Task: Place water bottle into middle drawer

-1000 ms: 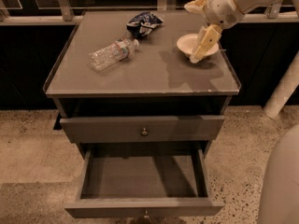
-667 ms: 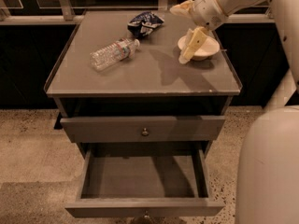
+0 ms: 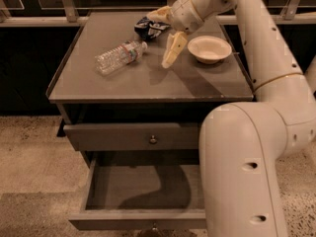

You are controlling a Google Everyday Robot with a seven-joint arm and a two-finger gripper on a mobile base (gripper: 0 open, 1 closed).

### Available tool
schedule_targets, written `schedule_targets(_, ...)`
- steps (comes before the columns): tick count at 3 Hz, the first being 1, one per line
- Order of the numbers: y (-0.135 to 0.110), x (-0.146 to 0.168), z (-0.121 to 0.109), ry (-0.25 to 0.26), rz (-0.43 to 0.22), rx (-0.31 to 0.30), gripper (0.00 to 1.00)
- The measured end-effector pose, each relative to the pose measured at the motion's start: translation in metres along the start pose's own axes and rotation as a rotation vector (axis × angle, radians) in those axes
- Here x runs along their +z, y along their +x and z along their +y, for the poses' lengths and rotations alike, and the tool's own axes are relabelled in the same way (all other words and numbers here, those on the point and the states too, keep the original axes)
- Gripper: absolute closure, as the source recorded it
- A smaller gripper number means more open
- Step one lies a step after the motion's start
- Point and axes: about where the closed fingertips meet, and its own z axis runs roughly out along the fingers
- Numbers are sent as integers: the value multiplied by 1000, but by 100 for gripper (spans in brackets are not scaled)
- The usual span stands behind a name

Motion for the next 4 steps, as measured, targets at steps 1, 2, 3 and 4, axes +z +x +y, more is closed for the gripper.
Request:
schedule_targets(1, -5, 40, -7, -50, -57, -24, 0)
schedule_targets(2, -21, 106, -25, -87, -118, -63, 0)
schedule_targets(3, -22, 109, -27, -85, -118, -59, 0)
schedule_targets(4, -25, 122, -25, -112, -110, -64, 0)
